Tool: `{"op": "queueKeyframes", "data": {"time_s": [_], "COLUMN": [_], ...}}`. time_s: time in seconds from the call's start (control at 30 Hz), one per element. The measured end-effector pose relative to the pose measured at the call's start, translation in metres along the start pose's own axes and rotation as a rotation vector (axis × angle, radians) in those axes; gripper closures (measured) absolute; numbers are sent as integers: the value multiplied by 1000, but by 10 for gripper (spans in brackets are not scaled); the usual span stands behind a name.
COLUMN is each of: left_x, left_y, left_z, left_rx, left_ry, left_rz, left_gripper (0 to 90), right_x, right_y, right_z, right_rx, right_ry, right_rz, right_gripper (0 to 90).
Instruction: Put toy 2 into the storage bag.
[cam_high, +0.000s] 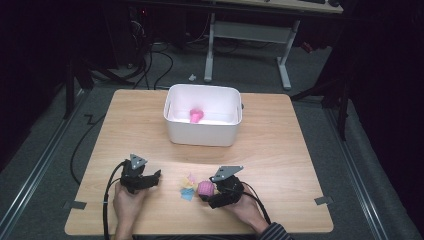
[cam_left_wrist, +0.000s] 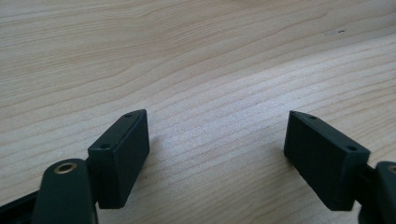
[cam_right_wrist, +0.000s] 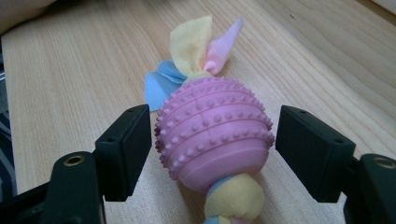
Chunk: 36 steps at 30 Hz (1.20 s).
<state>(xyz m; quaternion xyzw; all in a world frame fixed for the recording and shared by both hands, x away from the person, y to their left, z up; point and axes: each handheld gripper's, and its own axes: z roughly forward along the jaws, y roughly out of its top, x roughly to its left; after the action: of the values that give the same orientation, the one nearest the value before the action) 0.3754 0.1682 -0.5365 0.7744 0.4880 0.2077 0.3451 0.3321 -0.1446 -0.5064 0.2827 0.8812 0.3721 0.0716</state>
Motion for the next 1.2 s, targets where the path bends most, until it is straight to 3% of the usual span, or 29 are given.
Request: {"op": "queueKeyframes", "data": {"time_s": [0.23, 0.63, 1.2], "left_x": [0, 0, 0], "left_y": [0, 0, 0], "left_z": [0, 0, 0], "left_rx": [1, 2, 3], "left_ry": [-1, 0, -2], "left_rz": [1, 1, 3], "left_gripper": [226, 225, 224], "right_x": [-3, -1, -19], "right_y": [-3, -6, -8], "right_z": [6, 2, -33], "right_rx": [15, 0, -113], "right_ry": [30, 14, -16], "right_rz": [13, 4, 92], "right_gripper": [323, 333, 333]}}
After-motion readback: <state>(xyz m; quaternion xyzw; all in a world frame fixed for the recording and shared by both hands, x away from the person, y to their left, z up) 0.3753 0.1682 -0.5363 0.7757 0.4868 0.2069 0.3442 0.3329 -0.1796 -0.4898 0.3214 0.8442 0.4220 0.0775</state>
